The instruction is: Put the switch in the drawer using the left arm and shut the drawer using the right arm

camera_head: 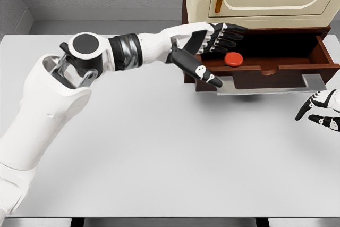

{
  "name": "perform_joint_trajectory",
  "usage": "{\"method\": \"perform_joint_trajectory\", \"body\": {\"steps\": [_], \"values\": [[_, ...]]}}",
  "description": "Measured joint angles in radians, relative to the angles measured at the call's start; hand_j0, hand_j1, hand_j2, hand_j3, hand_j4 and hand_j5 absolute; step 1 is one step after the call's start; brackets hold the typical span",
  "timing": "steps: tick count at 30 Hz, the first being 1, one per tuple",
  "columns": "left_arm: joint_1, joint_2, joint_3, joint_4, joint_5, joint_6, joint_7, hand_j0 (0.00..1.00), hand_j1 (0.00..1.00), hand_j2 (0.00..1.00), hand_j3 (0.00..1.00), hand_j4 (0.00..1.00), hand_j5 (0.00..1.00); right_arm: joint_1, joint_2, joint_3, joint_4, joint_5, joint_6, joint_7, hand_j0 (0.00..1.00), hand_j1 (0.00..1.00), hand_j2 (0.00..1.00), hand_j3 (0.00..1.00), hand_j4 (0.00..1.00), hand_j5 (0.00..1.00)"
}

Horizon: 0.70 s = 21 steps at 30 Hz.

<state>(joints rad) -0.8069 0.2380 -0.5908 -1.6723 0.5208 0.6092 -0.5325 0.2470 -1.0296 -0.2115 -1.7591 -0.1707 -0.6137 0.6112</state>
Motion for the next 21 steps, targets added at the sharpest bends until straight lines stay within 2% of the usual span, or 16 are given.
{"method": "perform_joint_trajectory", "body": {"steps": [10, 21], "values": [[-0.020, -0.050, -0.012, 0.044, -0.010, 0.002, -0.005, 0.98, 0.98, 0.98, 0.98, 0.98, 0.98, -0.006, 0.000, 0.011, 0.000, 0.000, 0.000, 0.000, 0.50, 0.50, 0.50, 0.50, 0.50, 0.50], [-0.028, -0.059, -0.014, 0.107, -0.009, 0.002, -0.007, 0.98, 0.98, 0.98, 0.98, 0.98, 0.98, -0.006, 0.000, 0.019, 0.000, 0.001, 0.000, 0.000, 0.50, 0.50, 0.50, 0.50, 0.50, 0.50]]}}
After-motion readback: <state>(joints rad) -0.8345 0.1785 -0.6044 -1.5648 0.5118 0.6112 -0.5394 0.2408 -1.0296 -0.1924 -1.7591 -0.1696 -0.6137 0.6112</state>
